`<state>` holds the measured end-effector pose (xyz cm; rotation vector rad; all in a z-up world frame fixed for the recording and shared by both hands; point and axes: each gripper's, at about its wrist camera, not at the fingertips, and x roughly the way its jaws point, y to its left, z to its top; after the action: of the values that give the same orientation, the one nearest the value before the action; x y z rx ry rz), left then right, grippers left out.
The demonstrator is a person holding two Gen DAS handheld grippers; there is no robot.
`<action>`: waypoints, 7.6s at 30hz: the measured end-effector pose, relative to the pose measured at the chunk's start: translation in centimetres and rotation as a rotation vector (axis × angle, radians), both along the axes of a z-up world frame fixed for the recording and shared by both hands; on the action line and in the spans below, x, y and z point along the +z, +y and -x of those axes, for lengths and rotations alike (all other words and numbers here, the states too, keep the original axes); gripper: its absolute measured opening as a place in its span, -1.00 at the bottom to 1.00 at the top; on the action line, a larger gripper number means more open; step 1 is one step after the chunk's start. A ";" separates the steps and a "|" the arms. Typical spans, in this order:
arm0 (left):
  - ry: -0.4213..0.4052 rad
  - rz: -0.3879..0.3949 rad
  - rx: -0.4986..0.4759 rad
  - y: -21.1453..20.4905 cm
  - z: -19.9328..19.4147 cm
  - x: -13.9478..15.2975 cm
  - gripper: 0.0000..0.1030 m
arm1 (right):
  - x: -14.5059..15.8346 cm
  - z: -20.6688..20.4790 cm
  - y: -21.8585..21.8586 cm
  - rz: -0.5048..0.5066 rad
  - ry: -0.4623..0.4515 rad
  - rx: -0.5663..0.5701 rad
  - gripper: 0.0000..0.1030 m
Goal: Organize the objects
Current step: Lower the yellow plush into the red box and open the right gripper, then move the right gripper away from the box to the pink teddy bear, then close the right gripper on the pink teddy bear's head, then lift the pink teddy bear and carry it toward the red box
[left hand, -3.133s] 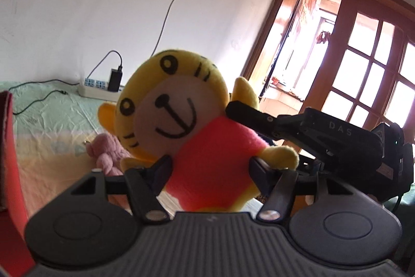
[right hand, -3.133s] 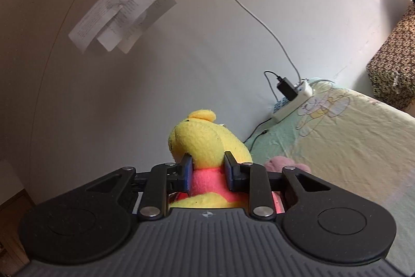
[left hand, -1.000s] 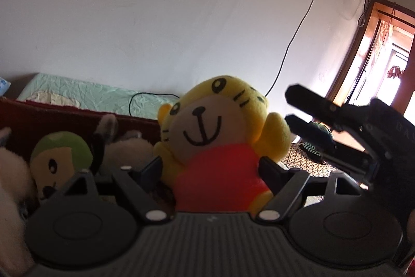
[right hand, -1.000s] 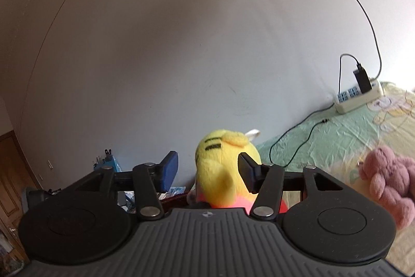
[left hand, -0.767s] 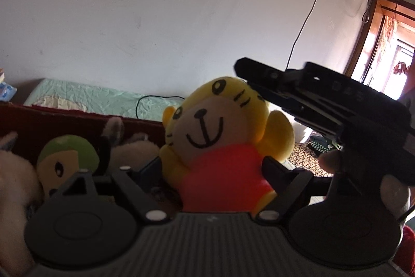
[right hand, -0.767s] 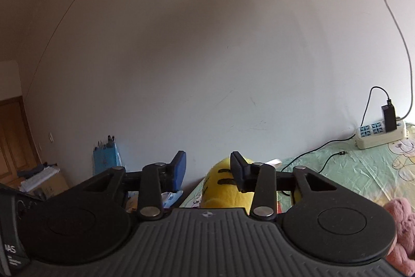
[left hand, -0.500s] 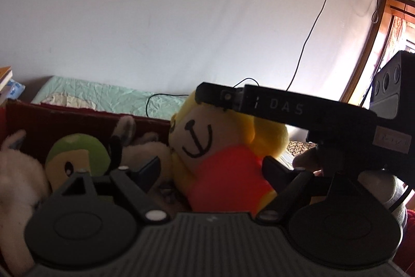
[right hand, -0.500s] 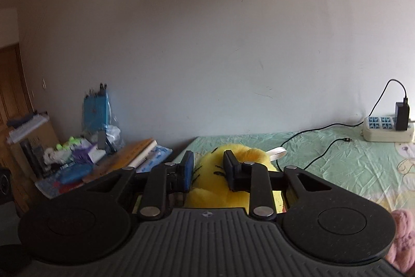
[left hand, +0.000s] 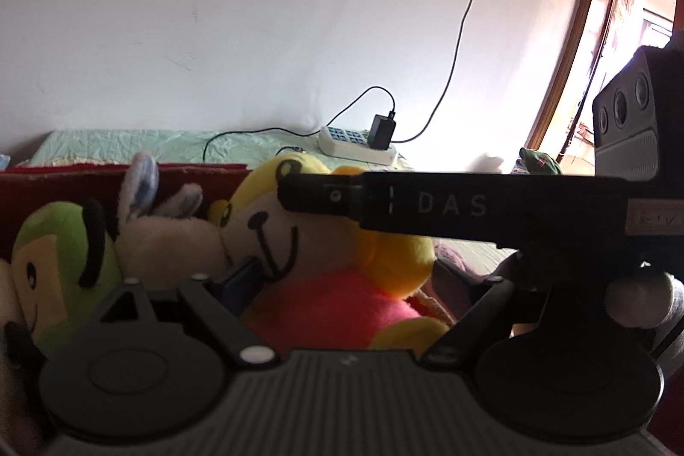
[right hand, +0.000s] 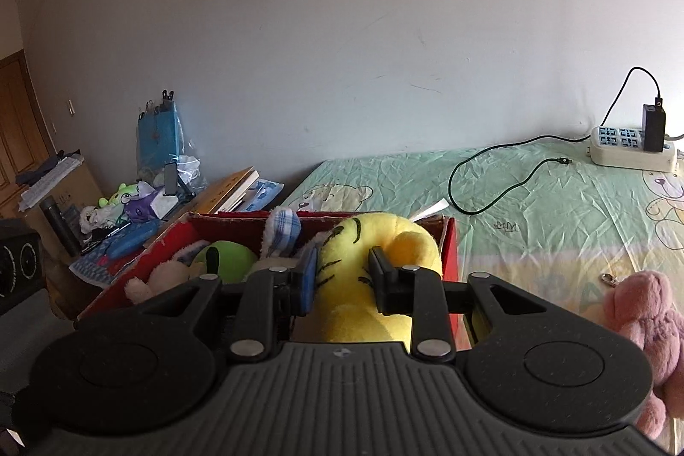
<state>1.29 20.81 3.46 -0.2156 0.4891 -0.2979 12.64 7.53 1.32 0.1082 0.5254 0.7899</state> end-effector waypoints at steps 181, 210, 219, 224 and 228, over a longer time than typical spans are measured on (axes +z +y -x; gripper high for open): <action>0.282 -0.205 0.021 -19.7 -9.9 -8.6 0.49 | -11.2 -7.9 -22.1 -0.389 0.457 -0.188 -0.33; 0.276 -0.196 -0.002 -19.8 -9.7 -8.4 0.32 | -11.1 -7.9 -21.7 -0.382 0.457 -0.149 -0.29; 0.211 -0.192 -0.021 -20.4 -8.5 -7.3 0.30 | -10.0 -7.0 -22.5 -0.400 0.407 -0.148 -0.40; 0.154 -0.182 -0.040 -20.8 -7.3 -6.2 0.29 | -8.9 -5.5 -23.1 -0.440 0.369 -0.178 -0.40; 0.100 -0.179 -0.067 -21.3 -6.0 -5.2 0.29 | -8.2 -3.8 -23.8 -0.479 0.331 -0.211 -0.40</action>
<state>7.31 -0.51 -1.73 -0.0402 0.6193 -0.3083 16.42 -16.27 -6.86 0.7359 0.6154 0.6803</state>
